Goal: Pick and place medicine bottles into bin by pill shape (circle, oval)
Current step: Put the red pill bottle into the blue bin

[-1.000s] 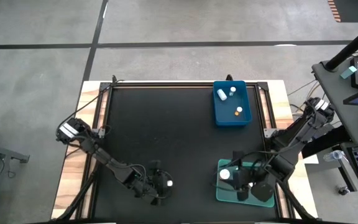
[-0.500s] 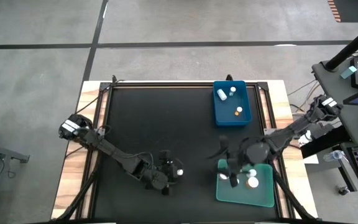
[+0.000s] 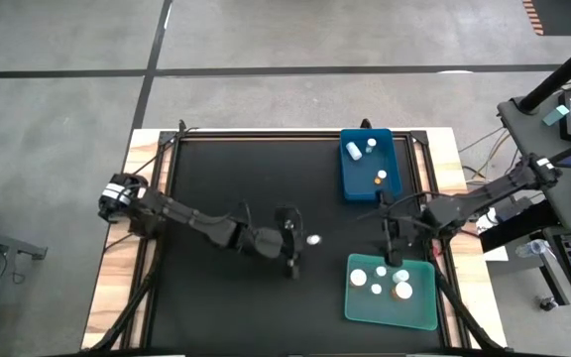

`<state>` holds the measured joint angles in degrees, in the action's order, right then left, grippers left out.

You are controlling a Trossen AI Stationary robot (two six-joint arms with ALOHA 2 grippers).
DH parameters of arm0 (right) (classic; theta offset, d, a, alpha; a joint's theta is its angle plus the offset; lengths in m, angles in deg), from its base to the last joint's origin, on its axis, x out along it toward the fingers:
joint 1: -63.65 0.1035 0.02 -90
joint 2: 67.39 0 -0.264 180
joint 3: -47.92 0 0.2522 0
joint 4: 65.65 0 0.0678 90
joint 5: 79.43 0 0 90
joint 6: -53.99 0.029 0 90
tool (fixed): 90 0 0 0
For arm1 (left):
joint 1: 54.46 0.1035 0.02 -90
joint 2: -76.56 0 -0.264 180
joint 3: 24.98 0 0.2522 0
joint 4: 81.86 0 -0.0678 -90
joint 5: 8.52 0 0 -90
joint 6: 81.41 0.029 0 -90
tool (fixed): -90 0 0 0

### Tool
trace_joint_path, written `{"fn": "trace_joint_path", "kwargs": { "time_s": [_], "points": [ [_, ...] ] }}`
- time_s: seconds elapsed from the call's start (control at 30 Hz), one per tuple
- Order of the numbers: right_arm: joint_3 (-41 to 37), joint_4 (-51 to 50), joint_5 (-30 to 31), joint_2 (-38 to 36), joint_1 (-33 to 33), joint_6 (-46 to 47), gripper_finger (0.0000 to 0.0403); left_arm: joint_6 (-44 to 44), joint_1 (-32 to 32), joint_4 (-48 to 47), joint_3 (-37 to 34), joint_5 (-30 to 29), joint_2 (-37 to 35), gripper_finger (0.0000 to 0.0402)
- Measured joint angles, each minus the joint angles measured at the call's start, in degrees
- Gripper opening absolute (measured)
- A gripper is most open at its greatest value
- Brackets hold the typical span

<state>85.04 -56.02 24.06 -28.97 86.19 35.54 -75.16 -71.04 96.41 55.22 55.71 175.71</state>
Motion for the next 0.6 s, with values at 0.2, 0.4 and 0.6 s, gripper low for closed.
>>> {"fn": "trace_joint_path", "kwargs": {
  "time_s": [0.2,0.4,0.6],
  "points": [
    [-1.81,-1.99,4.29,-3.5,0.0,3.98,0.0224,2.11,3.92,12.76,-0.05,4.18,0.0,0.0082],
    [3.68,-11.61,4.73,-0.66,-0.26,8.36,0.0224,2.03,4.63,13.99,-0.07,4.3,0.09,0.0087],
    [9.15,-17.3,4.67,6.01,-0.26,11.07,0.0224,1.63,4.27,14.72,-0.05,4.37,0.09,0.0089]
  ]
}}
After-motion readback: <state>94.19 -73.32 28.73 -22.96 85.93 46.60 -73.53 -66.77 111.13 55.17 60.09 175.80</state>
